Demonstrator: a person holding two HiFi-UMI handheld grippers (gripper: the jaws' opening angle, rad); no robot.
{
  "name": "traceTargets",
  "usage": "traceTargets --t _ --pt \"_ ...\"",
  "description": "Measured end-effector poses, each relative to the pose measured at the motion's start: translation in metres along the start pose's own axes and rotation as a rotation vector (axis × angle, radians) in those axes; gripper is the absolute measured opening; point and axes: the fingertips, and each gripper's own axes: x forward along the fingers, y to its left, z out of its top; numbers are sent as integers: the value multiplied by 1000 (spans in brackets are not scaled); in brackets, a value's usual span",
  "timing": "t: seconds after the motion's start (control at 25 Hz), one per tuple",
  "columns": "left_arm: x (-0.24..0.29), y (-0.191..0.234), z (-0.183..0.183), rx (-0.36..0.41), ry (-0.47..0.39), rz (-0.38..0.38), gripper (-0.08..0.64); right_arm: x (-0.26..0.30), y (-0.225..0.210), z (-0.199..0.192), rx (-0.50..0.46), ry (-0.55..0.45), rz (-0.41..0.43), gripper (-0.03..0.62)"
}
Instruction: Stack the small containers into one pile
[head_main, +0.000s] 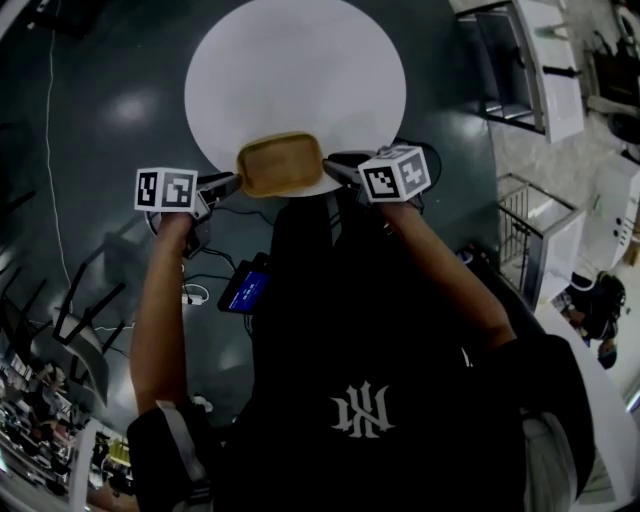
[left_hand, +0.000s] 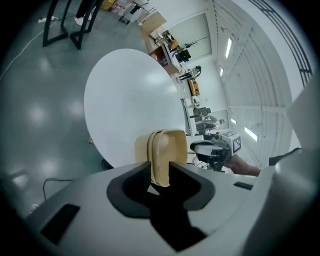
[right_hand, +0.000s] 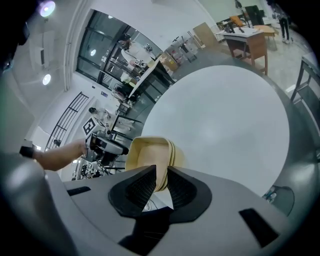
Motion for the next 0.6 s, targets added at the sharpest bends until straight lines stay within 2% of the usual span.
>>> traceTargets --t 0.16,0.28,0.36,0.48,0.6 --pt "-3 -4 4 18 -62 -6 109 -5 7 7 -39 -43 20 72" --pt "-8 -12 10 67 -148 -34 76 -7 25 25 -91 -137 94 72" --pt "-14 -20 17 128 -215 -40 32 -12 41 42 -132 -216 152 72" --pt "-26 -39 30 230 -318 -47 9 -21 68 63 -201 -293 228 72" --pt "-41 -71 40 332 -424 -103 3 -31 98 77 -313 -332 290 71"
